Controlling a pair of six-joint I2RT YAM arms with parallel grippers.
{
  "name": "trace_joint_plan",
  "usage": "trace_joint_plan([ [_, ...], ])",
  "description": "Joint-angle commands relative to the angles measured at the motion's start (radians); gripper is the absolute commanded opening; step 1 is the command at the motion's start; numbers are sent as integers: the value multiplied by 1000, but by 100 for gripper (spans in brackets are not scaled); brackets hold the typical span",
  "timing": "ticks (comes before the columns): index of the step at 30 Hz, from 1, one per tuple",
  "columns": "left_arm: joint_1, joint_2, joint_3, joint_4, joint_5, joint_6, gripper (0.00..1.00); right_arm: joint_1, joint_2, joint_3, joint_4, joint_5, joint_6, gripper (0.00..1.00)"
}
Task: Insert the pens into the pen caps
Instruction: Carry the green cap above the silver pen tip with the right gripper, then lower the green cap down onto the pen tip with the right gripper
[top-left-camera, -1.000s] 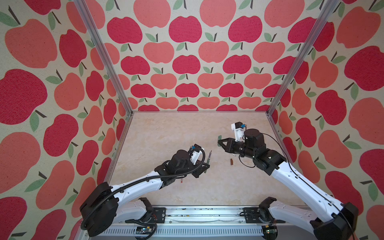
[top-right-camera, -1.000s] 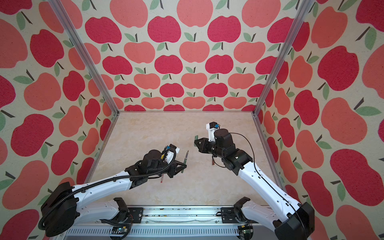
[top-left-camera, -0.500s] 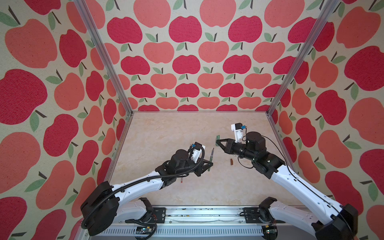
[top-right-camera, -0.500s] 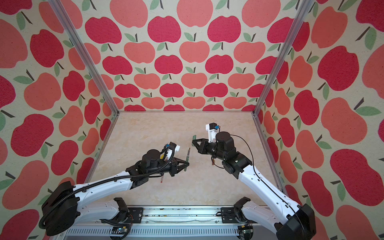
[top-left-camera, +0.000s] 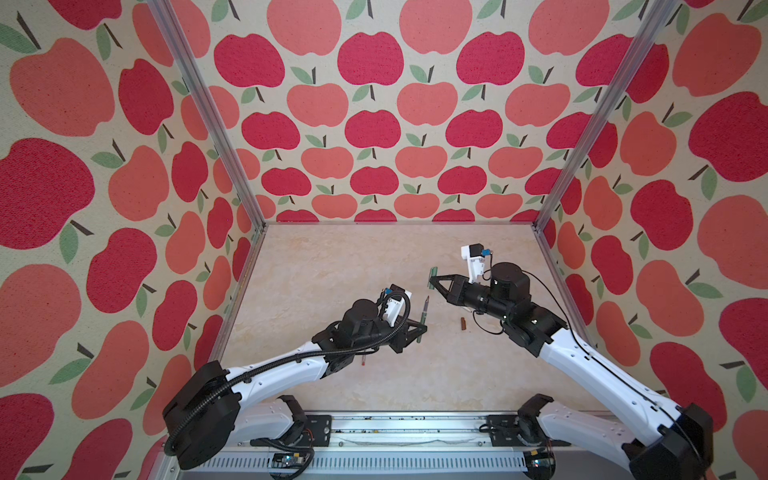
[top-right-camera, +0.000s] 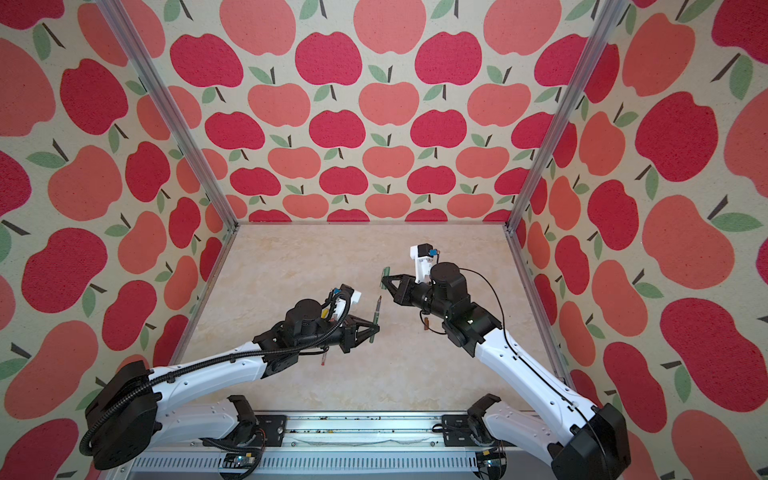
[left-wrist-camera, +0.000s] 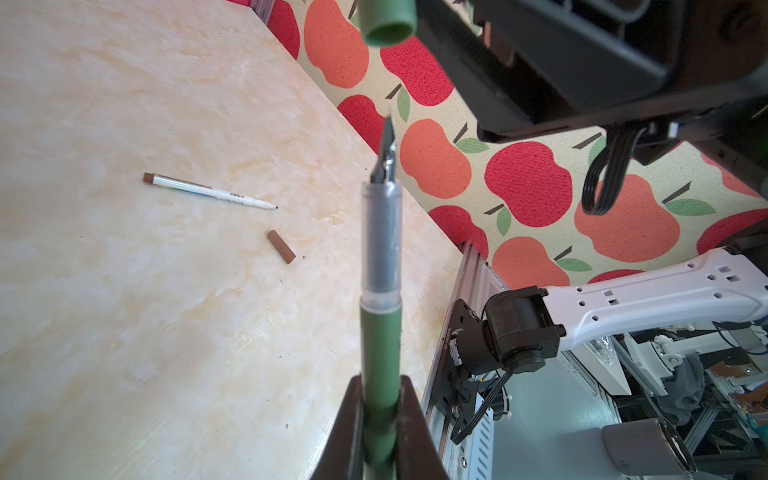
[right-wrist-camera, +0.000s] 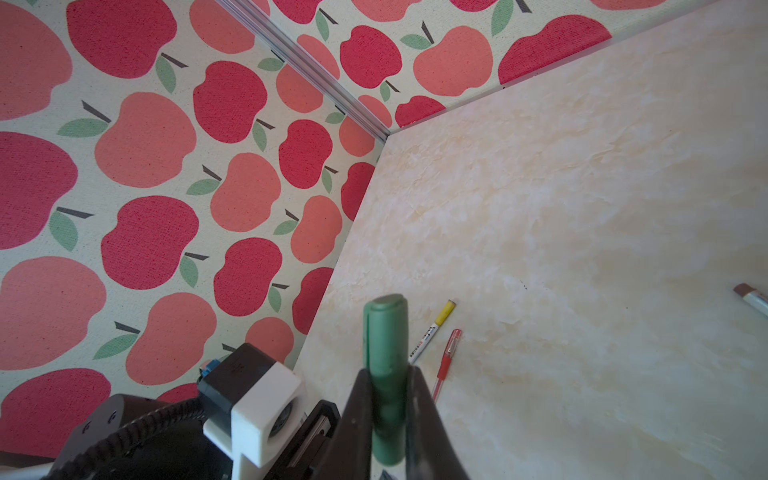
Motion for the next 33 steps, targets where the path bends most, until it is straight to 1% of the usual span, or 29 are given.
trace_joint_plan([
  [1,-7,2,15,21,8,1,0,11,8,-7,23,-11,12,14],
  [21,-8,1,12,20,-9,6,0,33,8,-28,5,4,2,14],
  [33,-8,-28,1,17,-58,8,0,56,-13,-37,-2,19,3,14],
])
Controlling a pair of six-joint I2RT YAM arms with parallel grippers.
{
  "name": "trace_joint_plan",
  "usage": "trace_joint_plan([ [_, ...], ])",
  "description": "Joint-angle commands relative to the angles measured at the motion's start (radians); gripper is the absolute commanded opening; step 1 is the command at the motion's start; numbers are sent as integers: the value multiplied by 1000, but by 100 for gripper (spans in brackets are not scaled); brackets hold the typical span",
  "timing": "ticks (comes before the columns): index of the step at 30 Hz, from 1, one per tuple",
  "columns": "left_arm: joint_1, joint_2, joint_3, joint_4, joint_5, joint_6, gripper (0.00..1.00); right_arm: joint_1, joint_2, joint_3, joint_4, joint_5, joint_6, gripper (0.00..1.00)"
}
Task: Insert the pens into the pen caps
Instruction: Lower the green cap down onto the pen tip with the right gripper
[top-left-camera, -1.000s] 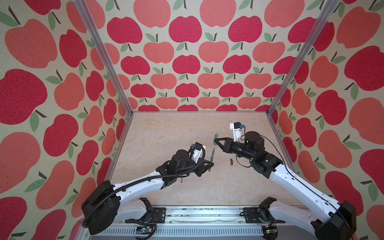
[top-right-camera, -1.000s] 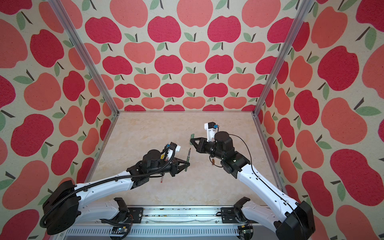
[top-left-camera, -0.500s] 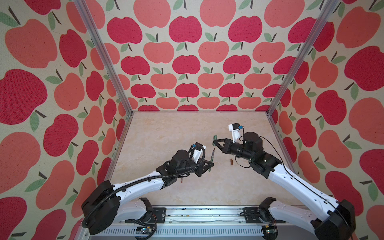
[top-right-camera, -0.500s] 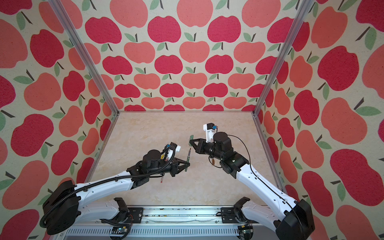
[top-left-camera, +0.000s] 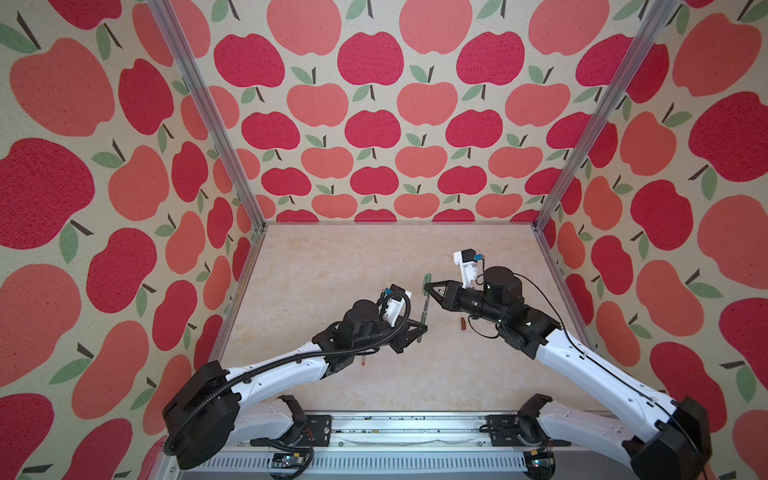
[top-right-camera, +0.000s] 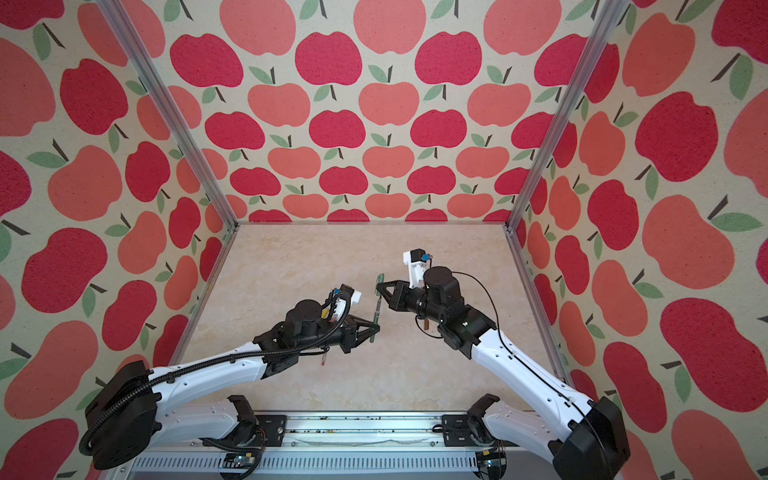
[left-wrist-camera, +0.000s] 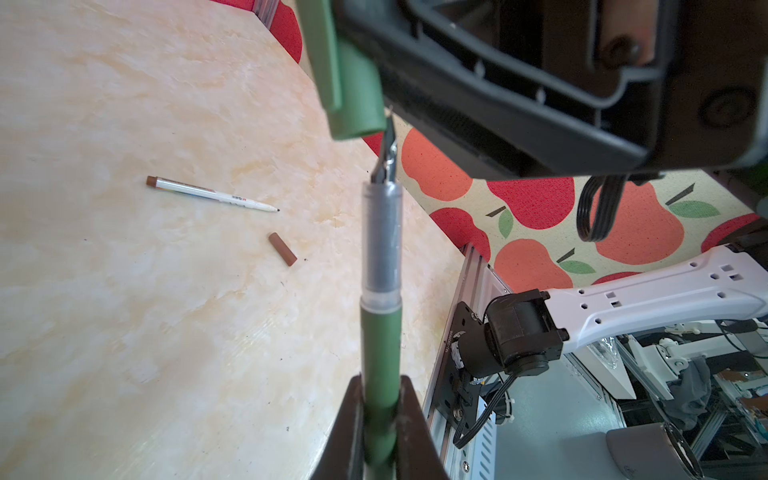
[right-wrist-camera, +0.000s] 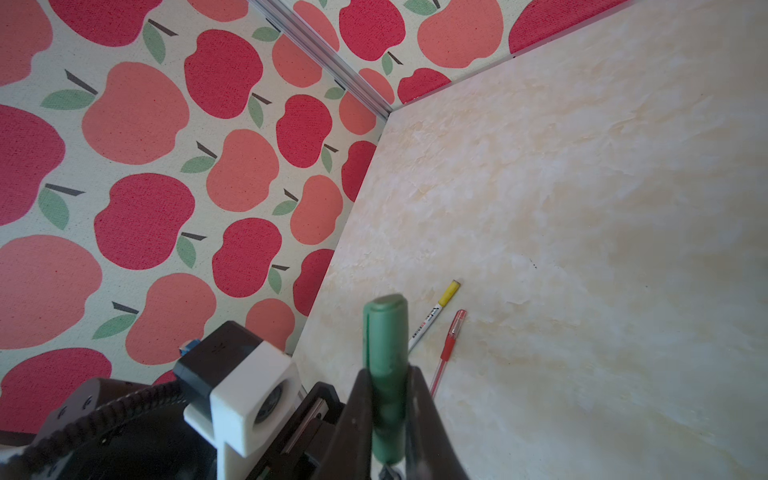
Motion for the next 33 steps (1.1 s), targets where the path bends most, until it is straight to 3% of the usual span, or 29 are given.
trace_joint_plan([
  [1,-4,-28,0,18,-41,8,0,11,-26,-16,-8,11,-3,14],
  [11,-13,-30,-5,10,-27,4,0,7,-61,5,-36,52,-24,14],
  [33,-33,-10,6,6,-30,18,0,-15,-56,58,-72,21,-43,14],
])
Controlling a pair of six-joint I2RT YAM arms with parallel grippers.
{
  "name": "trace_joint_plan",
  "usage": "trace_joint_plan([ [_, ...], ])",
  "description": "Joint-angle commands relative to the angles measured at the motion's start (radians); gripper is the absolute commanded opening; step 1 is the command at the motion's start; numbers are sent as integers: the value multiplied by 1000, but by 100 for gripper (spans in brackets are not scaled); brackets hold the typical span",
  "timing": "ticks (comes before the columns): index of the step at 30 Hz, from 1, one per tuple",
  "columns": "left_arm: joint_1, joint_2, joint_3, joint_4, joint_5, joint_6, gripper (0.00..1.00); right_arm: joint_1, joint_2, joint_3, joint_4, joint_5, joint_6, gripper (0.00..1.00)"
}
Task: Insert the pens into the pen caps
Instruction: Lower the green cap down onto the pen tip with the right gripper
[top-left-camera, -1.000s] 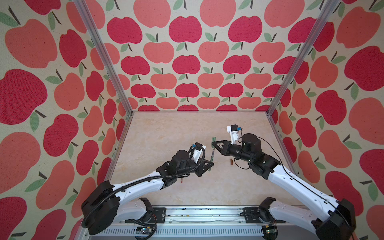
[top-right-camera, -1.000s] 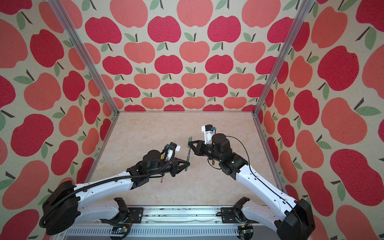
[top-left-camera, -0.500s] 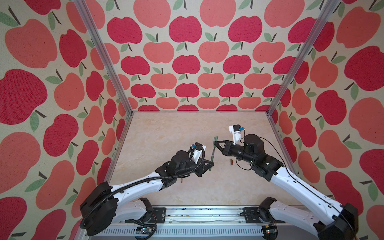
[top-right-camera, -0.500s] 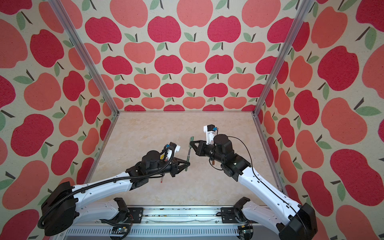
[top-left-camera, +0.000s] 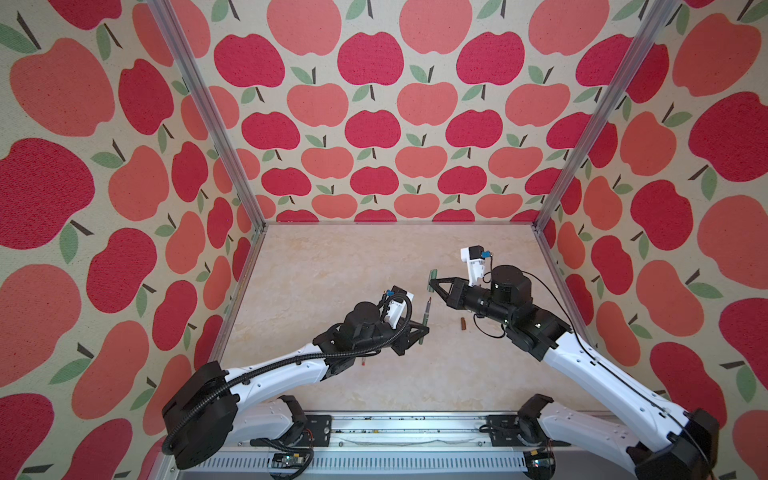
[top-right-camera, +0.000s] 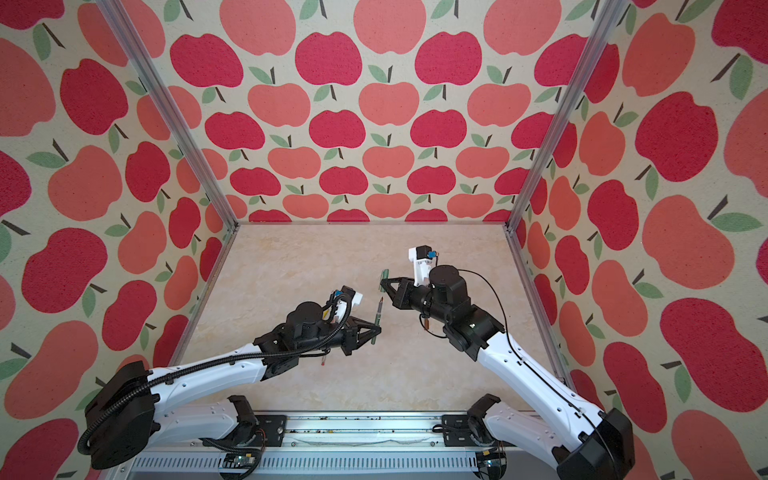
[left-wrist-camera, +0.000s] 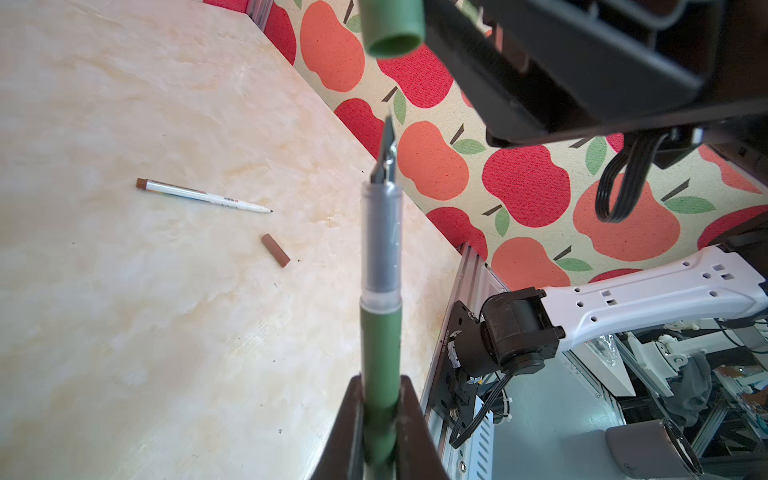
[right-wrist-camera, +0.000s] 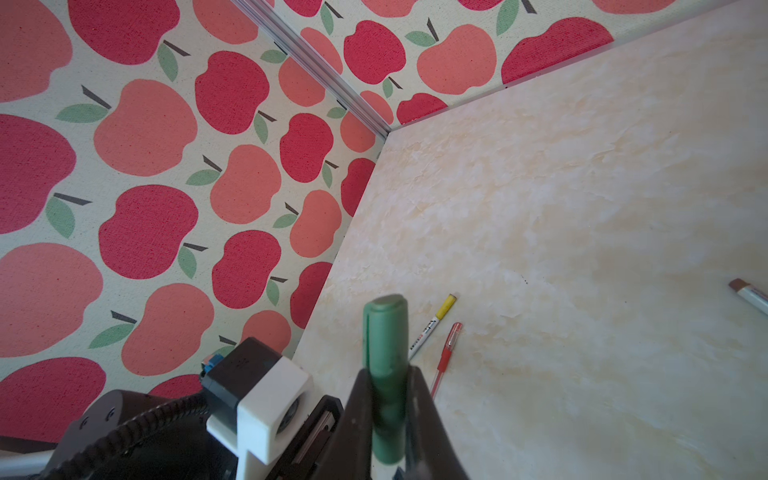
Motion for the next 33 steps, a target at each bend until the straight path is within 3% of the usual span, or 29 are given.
trace_joint_plan([
  [1,-5,-5,6,2,-14,19,0,-4,-15,15,-19,-14,-18,14],
  [25,-5,6,15,3,-16,20,0,21,-21,-45,4,-18,12,14],
  [33,-5,-19,-10,20,-69,20,0,50,-25,-72,28,-12,28,13],
])
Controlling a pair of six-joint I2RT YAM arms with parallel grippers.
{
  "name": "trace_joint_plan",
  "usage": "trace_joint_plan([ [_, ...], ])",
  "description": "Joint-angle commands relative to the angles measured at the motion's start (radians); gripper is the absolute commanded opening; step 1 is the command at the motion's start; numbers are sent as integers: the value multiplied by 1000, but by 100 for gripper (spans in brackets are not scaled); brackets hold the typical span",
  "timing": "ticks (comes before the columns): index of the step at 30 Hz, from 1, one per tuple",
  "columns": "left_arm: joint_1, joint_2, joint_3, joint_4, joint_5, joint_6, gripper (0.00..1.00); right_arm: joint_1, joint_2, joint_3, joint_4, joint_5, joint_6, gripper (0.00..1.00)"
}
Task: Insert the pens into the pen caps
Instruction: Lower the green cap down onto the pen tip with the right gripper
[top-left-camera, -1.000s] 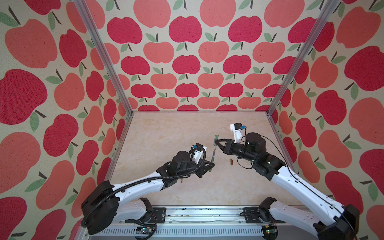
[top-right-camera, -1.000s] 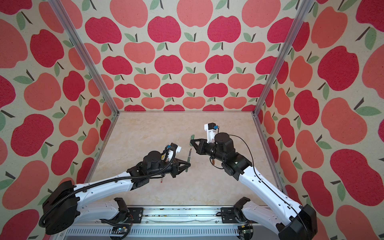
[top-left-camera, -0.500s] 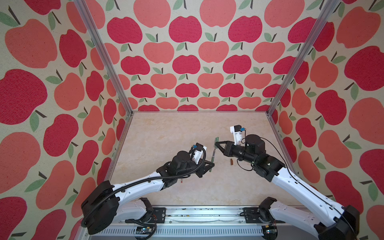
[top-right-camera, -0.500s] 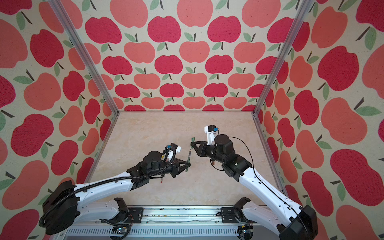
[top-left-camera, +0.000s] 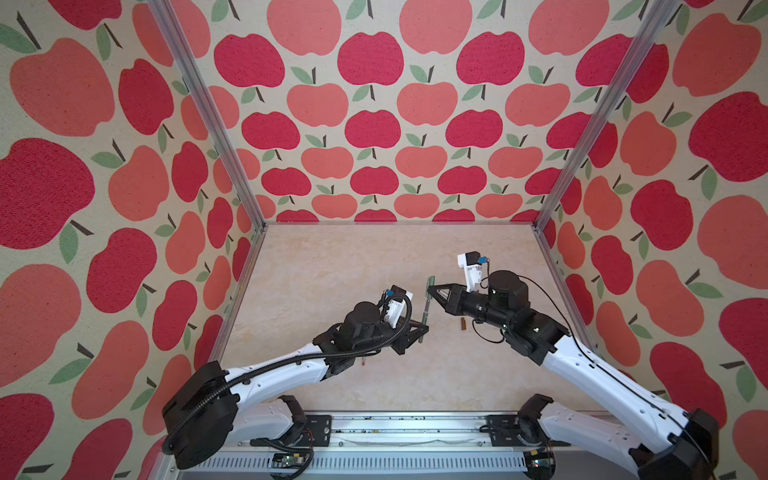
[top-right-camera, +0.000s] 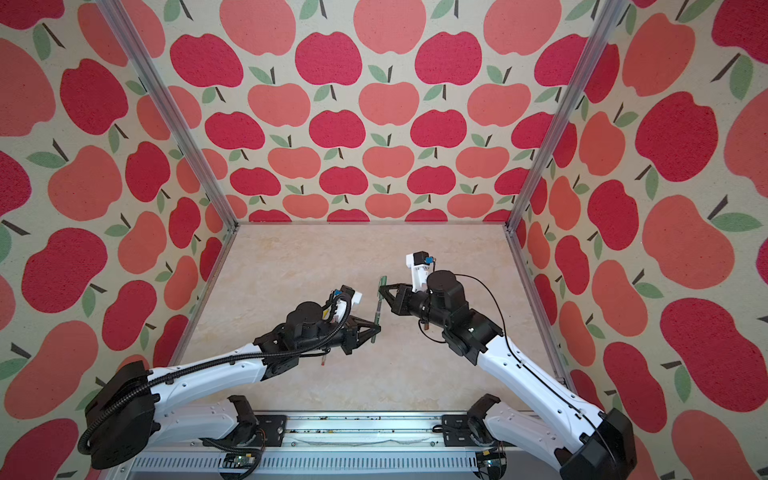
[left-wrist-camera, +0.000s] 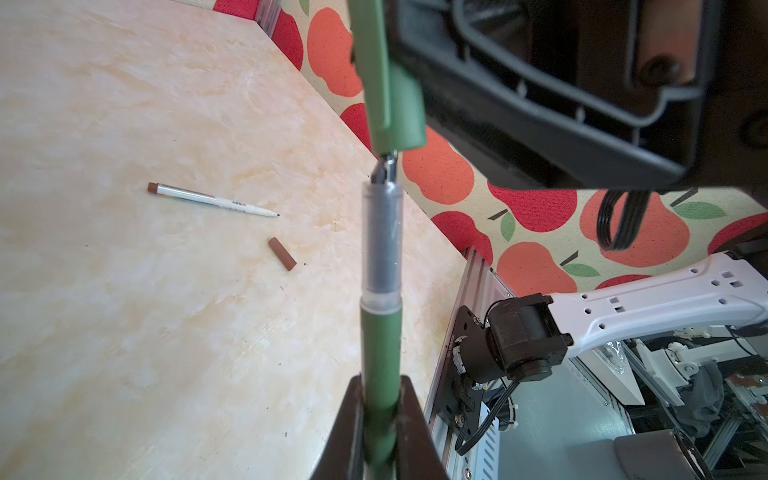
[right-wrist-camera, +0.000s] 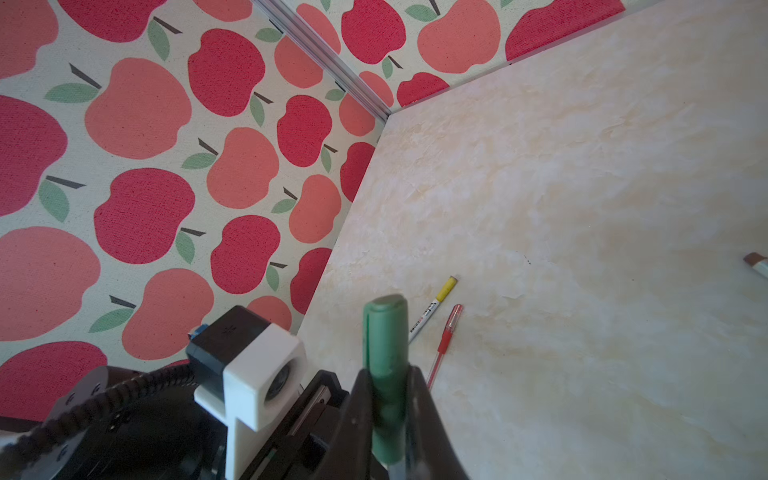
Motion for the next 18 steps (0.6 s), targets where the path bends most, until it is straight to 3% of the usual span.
trace_joint_plan([
  [1,-5,-22,-10,18,-48,17,0,19,-11,-28,22,-10,17,13],
  [18,-5,-62,-10,64,-90,41,0,66,-38,-144,154,-6,-68,12],
])
